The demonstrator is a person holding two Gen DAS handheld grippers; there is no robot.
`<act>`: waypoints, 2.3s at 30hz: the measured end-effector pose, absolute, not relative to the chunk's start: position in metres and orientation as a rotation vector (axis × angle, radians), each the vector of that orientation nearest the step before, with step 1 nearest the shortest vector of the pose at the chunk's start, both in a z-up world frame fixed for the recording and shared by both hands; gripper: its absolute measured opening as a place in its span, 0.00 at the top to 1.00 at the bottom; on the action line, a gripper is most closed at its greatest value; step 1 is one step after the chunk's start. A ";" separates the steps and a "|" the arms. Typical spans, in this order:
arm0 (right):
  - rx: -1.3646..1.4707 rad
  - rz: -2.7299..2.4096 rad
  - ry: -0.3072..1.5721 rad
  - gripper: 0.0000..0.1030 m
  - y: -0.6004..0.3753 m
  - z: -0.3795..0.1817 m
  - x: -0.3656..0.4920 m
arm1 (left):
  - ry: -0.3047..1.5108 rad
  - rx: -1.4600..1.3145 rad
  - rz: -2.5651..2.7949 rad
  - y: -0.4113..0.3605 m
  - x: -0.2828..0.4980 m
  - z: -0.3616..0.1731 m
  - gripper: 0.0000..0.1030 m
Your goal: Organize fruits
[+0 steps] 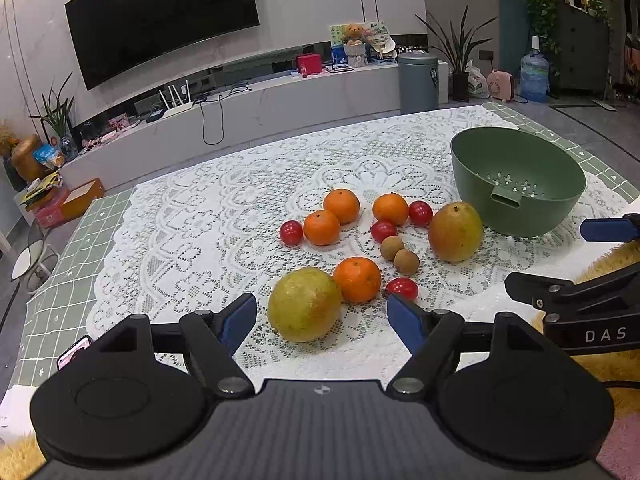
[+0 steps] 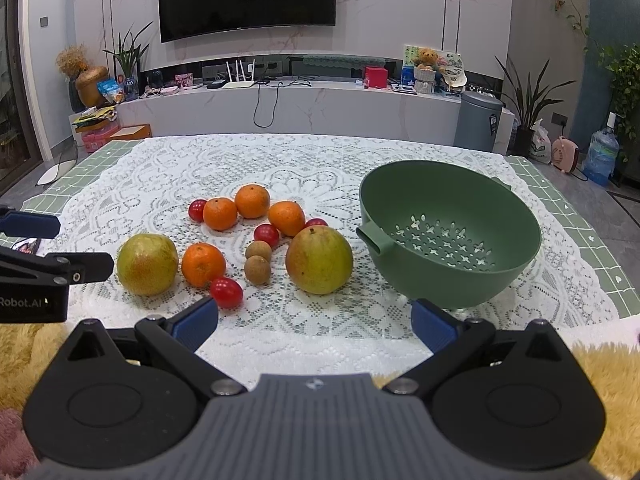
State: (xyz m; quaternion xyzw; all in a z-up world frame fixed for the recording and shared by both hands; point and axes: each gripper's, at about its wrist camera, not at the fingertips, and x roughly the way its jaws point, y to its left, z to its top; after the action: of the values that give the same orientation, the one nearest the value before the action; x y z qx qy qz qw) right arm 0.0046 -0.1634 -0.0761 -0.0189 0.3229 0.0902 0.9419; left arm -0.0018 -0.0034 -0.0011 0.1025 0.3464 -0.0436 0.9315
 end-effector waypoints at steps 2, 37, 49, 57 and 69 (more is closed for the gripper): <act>-0.041 0.184 0.662 0.04 -0.163 -0.075 0.006 | 0.709 0.210 -0.089 -0.004 -0.002 -0.001 0.15; -0.038 0.172 0.693 0.04 -0.163 -0.079 0.011 | 0.727 0.206 -0.099 -0.001 -0.002 -0.004 0.15; -0.035 0.173 0.698 0.04 -0.163 -0.080 0.012 | 0.730 0.206 -0.098 -0.002 -0.001 -0.003 0.15; -0.038 0.175 0.702 0.04 -0.162 -0.080 0.012 | 0.731 0.193 -0.107 -0.001 -0.003 -0.003 0.15; -0.037 0.174 0.703 0.04 -0.162 -0.080 0.011 | 0.735 0.180 -0.113 0.001 -0.002 0.000 0.17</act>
State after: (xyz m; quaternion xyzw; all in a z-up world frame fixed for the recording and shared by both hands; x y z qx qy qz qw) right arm 0.0115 -0.1623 -0.0801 -0.0179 0.3437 0.0851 0.9350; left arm -0.0020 0.0010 0.0001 0.0876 0.3586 -0.0550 0.9277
